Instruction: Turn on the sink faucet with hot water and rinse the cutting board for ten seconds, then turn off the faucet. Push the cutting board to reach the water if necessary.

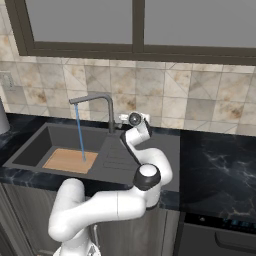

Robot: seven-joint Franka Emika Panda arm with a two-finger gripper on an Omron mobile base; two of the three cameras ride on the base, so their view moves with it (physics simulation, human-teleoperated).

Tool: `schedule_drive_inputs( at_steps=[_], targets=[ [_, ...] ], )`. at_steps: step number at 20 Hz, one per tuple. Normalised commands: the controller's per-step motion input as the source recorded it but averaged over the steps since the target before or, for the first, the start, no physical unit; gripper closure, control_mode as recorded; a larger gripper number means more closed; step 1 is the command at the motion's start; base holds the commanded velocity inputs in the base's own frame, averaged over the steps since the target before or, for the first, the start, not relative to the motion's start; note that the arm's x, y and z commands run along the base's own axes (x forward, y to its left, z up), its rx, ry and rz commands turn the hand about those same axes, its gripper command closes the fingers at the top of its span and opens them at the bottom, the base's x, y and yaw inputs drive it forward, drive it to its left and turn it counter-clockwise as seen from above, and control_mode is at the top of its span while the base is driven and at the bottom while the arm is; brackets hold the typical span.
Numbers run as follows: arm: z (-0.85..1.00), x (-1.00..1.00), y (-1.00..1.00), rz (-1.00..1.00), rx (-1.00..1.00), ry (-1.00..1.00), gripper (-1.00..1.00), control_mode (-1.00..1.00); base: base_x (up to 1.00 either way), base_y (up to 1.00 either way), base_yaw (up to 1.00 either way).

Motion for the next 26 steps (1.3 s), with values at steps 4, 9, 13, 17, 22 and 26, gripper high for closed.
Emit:
schedule_drive_inputs(
  at_steps=[4, 9, 13, 17, 22, 26],
  targets=[
    [-0.04, 0.00, 0.00, 0.00, 0.00, 0.00, -1.00, -1.00, 0.00, 0.00, 0.00],
    [-0.03, 0.00, 0.00, 0.00, 0.00, 0.00, -1.00, -1.00, 0.00, 0.00, 0.00],
    [0.00, -0.10, 0.00, 0.00, 0.00, 0.00, -1.00, -1.00, 0.00, 0.00, 0.00],
    [0.00, -0.29, 0.00, 0.00, 0.00, 0.00, -1.00, -1.00, 0.00, 0.00, 0.00],
    [0.00, -0.17, 0.00, 0.00, 0.00, 0.00, -1.00, -1.00, 0.00, 0.00, 0.00],
    [0.00, 0.00, 0.00, 0.00, 0.00, 0.00, -1.00, -1.00, 0.00, 0.00, 0.00]
  ],
)
